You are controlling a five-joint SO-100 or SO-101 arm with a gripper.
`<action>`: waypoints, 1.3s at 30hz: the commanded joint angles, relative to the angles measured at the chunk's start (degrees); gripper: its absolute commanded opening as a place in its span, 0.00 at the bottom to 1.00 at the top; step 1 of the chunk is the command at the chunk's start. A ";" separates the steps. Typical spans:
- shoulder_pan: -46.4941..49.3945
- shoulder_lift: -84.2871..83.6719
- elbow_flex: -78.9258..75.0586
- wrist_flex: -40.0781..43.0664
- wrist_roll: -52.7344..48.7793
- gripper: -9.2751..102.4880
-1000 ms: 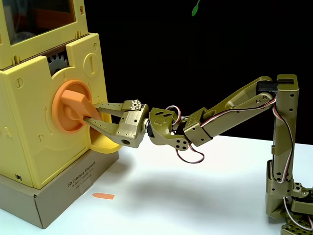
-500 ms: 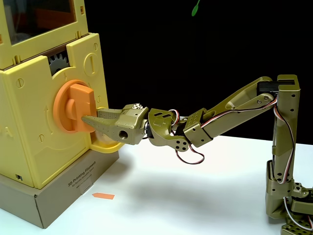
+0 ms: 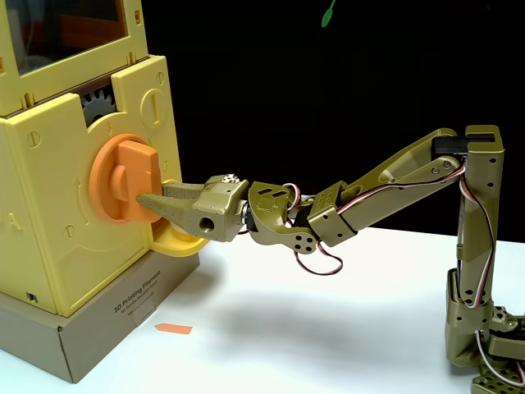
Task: Turn the button of vending machine.
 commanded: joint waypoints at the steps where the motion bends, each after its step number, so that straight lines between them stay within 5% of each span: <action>1: -0.26 2.99 -0.62 -0.26 1.41 0.09; 9: -0.44 3.16 -0.26 0.26 1.76 0.11; 19: -2.37 3.78 1.41 0.35 -0.97 0.32; 25: -2.99 8.44 4.66 3.16 -3.25 0.31; 28: -2.37 15.12 8.26 9.76 -13.45 0.29; 39: 1.85 58.97 33.57 36.83 -76.03 0.26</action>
